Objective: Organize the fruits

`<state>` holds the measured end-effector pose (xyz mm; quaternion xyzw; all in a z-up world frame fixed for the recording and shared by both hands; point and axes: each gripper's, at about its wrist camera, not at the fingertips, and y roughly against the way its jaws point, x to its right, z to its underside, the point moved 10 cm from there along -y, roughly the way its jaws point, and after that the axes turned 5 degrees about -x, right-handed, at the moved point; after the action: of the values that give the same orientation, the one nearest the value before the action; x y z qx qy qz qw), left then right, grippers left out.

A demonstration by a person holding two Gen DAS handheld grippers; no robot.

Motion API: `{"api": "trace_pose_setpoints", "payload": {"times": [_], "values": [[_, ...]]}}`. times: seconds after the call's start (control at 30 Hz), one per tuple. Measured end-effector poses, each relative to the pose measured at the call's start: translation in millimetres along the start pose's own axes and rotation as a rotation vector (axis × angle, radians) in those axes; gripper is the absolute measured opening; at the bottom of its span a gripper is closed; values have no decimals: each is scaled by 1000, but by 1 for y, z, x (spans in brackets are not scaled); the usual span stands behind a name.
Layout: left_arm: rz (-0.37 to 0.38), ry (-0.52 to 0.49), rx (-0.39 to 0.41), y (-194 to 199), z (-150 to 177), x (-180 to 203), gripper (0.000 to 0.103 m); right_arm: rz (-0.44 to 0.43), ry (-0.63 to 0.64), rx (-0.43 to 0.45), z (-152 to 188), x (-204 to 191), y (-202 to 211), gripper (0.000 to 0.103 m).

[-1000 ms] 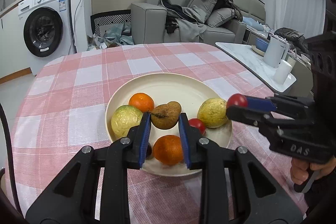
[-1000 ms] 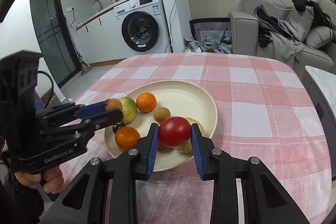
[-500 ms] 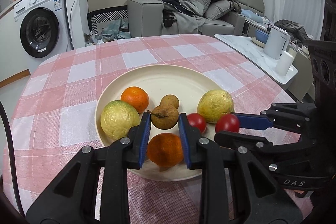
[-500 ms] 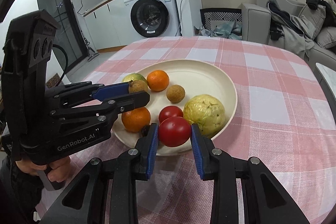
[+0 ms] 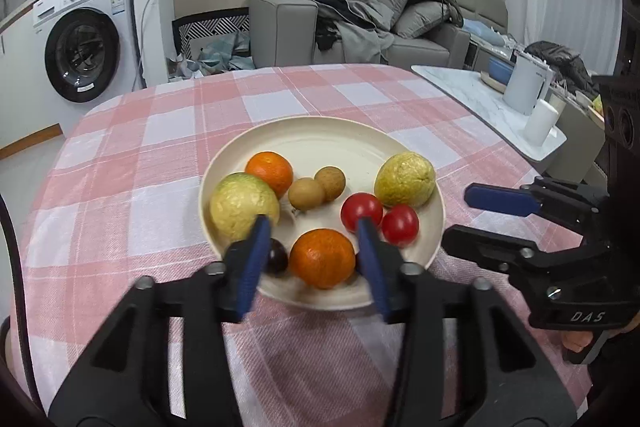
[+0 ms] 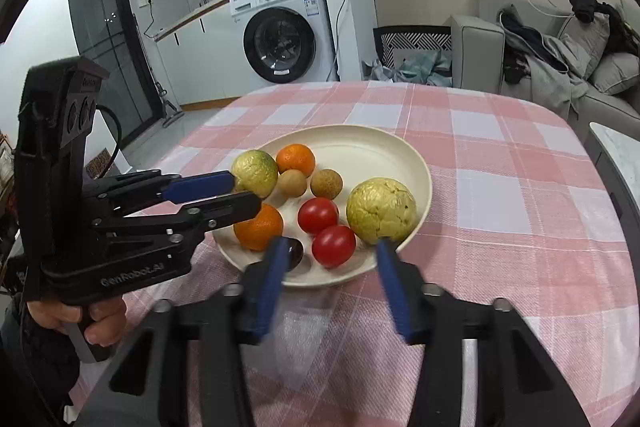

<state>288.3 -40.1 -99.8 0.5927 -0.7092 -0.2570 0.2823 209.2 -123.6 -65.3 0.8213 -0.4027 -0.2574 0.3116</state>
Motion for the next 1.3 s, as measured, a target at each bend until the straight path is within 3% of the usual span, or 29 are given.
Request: {"api": "trace_pose_setpoints", "payload": {"times": [0.07, 0.13, 0.2, 0.23, 0.27, 0.53, 0.73, 1.3], "values": [[-19, 16, 24, 12, 3, -5, 74, 18, 5, 18, 1, 2, 9, 70], [-35, 29, 54, 26, 7, -10, 83, 21, 0, 36, 2, 4, 16, 87], [-41, 32, 88, 41, 12, -13, 86, 10, -14, 58, 1, 6, 22, 96], [-47, 34, 97, 46, 13, -14, 94, 2, -18, 67, 1, 6, 25, 103], [-53, 37, 106, 52, 16, -15, 103, -1, -18, 80, 0, 6, 28, 103], [-101, 27, 195, 85, 32, -18, 102, -9, -6, 158, 2, -4, 43, 103], [-96, 48, 257, 96, 33, -21, 102, -13, 46, 226, 3, -16, 50, 103], [-97, 27, 256, 91, 31, -15, 102, -21, 72, 279, 2, -21, 58, 103]]}}
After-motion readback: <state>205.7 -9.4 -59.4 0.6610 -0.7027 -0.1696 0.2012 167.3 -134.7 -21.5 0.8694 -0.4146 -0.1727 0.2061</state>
